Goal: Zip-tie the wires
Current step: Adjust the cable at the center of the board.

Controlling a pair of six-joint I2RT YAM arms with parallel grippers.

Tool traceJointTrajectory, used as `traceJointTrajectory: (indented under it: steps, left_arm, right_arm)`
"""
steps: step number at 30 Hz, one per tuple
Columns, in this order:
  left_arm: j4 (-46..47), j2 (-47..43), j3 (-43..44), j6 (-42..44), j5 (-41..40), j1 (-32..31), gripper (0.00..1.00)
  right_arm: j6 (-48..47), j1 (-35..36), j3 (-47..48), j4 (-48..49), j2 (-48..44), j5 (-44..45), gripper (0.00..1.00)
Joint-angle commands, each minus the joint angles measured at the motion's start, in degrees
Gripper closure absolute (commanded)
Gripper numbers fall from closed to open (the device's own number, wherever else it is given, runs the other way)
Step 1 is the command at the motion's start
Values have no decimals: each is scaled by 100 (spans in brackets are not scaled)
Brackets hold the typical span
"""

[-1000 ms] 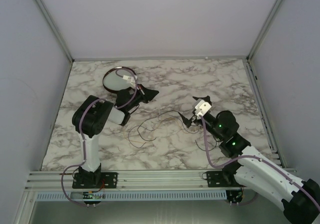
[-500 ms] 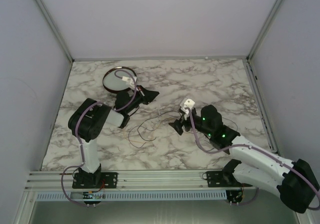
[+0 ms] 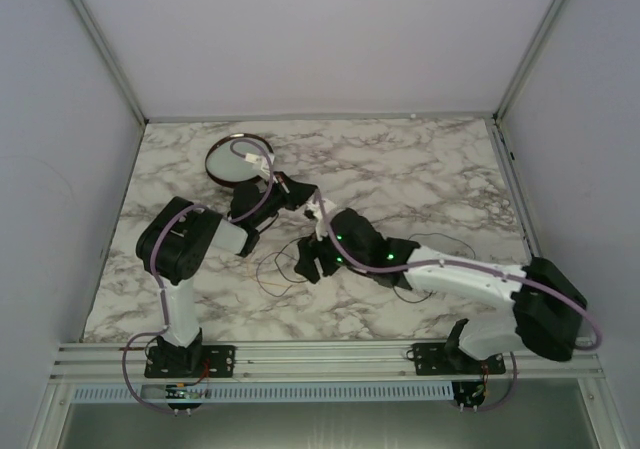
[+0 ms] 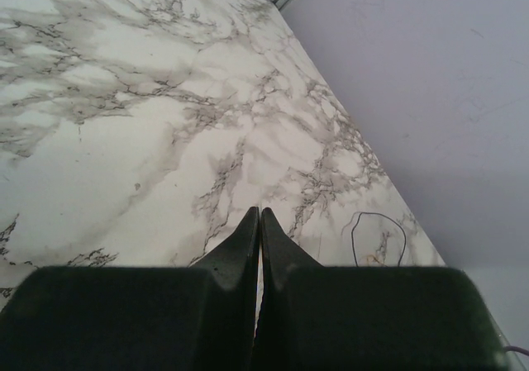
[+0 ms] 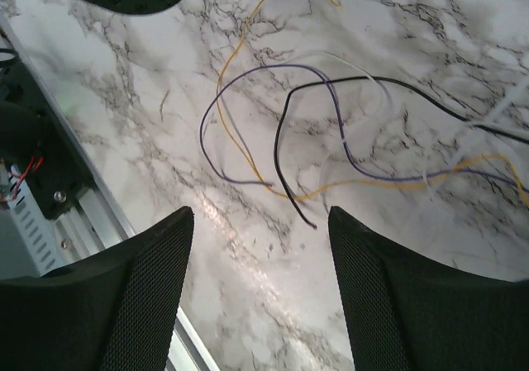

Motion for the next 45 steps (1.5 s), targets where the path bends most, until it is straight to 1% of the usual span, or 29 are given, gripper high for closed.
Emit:
traceJointTrajectory:
  steps: [1,4,6,11,17,24,36,39,41,45]
  left_arm:
    - [-25,-102,157,126,28,3,100]
    - [-249,-74,220,145,3,3,100]
    - [-354,-22,256,133,-10,8,100]
    - [-569,94,359,69,-12,50,100]
    - [-813,164,493,41,29,99,100]
    - [-943,344,633,65,77,133,100]
    - [-1075,443,727,87,170,200,100]
    - [-1088,467,739,78,198,218,100]
    - [-1111,483,755,86,210,227,100]
    - [-1128,504,755,87,236,240,100]
  right_arm:
    - [239,222,753,-128,751,402,35]
    - [134,378,911,-86,1281,718,38]
    - [114,463,942,46,1498,896,40]
    - [164,554,948,298,1920,1104,47]
    - [133,613,938,368,2151,1426,49]
    - [-54,596,1218,247,2600,1416,55]
    - [-259,499,1403,-52,2921,1417,67]
    - [-328,499,1397,-105,2971,1415,73]
    - [-371,506,1438,-149,2999,1411,79]
    - [-443,546,1583,-197,2995,1439,94]
